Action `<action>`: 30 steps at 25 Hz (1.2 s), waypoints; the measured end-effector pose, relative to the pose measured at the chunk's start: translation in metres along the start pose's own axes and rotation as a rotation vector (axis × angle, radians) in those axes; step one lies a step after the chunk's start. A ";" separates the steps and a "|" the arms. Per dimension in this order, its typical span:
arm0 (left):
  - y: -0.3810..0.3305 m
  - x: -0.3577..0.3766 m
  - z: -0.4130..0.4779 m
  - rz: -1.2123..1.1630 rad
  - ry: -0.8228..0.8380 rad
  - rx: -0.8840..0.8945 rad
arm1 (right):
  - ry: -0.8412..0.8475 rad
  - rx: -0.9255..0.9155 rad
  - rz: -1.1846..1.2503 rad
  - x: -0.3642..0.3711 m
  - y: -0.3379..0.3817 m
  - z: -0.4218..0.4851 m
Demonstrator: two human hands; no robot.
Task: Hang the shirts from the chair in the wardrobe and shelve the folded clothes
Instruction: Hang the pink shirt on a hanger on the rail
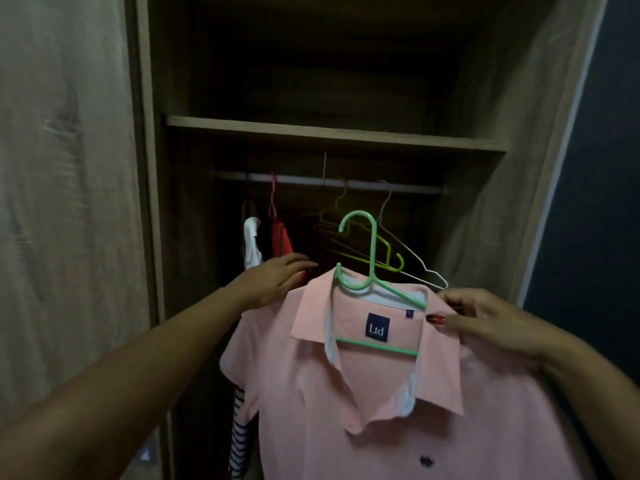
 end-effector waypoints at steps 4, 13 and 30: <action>0.036 0.005 -0.008 0.230 0.035 -0.060 | -0.110 0.019 -0.033 -0.028 0.001 0.000; 0.123 -0.013 -0.065 0.418 0.120 -0.121 | -0.393 0.097 -0.327 -0.046 0.061 0.118; 0.054 -0.015 -0.126 0.059 0.020 -0.079 | -0.572 0.128 -0.475 0.061 0.055 0.303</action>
Point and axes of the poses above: each hand's wrist, its own z-axis towards the middle knuckle, its own x-axis out of the palm, y = z × x, the point moved 10 cm from there along z, towards the middle knuckle, and after that the axes turned 5 degrees about -z, right-handed, at the moved point
